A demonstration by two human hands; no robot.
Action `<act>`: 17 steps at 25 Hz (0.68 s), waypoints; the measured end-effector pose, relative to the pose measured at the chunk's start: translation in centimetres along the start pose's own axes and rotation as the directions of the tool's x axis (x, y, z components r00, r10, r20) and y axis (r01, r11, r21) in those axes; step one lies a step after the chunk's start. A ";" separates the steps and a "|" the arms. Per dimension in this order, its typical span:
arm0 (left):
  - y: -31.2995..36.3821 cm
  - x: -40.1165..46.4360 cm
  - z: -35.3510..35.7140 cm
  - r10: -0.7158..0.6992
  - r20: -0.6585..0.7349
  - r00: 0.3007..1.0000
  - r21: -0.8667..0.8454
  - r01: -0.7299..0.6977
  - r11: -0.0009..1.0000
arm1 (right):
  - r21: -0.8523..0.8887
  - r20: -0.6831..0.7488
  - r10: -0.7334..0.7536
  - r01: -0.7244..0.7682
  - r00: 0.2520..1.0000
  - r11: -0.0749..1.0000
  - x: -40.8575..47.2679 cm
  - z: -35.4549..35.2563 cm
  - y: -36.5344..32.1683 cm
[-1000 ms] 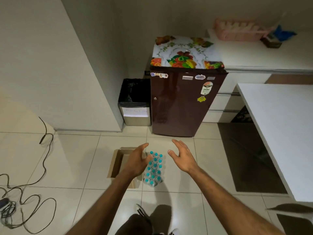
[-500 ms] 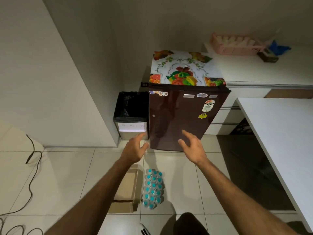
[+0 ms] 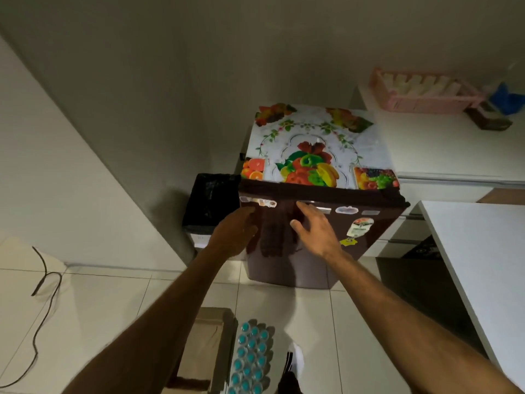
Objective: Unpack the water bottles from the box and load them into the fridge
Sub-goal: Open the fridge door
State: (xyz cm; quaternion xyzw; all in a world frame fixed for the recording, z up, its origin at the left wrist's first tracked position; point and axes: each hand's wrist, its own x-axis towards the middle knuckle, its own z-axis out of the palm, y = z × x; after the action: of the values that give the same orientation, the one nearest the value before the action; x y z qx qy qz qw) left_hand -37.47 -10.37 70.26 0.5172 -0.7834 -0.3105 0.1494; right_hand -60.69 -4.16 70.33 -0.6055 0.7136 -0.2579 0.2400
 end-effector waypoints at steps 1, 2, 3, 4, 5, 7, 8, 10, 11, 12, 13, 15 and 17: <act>0.6 2.1 0.0 0.004 0.008 1.000 0.023 -0.004 1.000 | -0.022 0.006 -0.016 0.016 1.000 1.000 2.0 -0.6 0.6; 1.3 4.1 0.0 -0.002 0.008 1.000 0.039 0.001 0.999 | -0.048 0.010 -0.027 0.028 1.000 0.998 3.9 -1.1 1.1; 1.6 5.4 0.0 -0.014 -0.001 1.000 0.027 0.014 1.000 | -0.077 0.009 -0.042 0.042 0.999 0.996 5.2 -1.3 1.4; 1.9 7.1 0.2 -0.051 -0.004 0.999 0.028 0.051 0.998 | -0.104 0.018 -0.055 0.057 0.998 0.993 6.9 -1.7 1.9; 2.1 8.5 0.5 -0.082 -0.011 0.997 0.029 0.082 0.996 | -0.140 0.042 -0.066 0.071 0.997 0.988 8.4 -1.9 2.4; 2.0 10.9 0.9 -0.091 -0.003 0.996 0.070 0.091 0.993 | -0.195 0.113 -0.055 0.076 0.992 0.978 10.5 -1.7 3.3; 2.0 11.9 0.9 -0.082 0.014 0.997 0.090 0.080 0.993 | -0.207 0.160 -0.024 0.057 0.987 0.977 11.3 -1.5 3.6; 1.4 13.6 1.0 -0.058 0.060 0.997 0.148 0.048 0.988 | -0.224 0.255 0.052 0.006 0.966 0.975 12.2 -0.7 3.9; 0.8 14.2 1.3 -0.057 0.098 0.994 0.229 0.034 0.973 | -0.248 0.297 0.077 -0.001 0.952 0.969 12.2 -0.2 4.1; 0.3 14.5 1.7 -0.060 0.134 0.989 0.348 0.010 0.938 | -0.281 0.332 0.088 0.009 0.939 0.960 12.1 0.3 4.4; -0.4 14.6 2.2 -0.041 0.153 0.987 0.453 -0.033 0.891 | -0.312 0.353 0.089 0.027 0.931 0.950 12.1 0.7 4.7; -1.2 14.2 2.9 -0.019 0.140 0.990 0.551 -0.061 0.832 | -0.352 0.360 0.069 0.067 0.931 0.933 12.1 1.0 5.2; -1.5 13.9 3.2 -0.018 0.132 0.991 0.558 -0.060 0.828 | -0.383 0.346 0.049 0.093 0.937 0.919 12.0 1.2 5.5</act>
State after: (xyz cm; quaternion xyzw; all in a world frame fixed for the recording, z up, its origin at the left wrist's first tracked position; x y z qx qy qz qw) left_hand -44.03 -22.28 65.66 0.5080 -0.8538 -0.0987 -0.0574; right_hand -65.80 -15.40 65.39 -0.6853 0.6899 -0.0007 0.2331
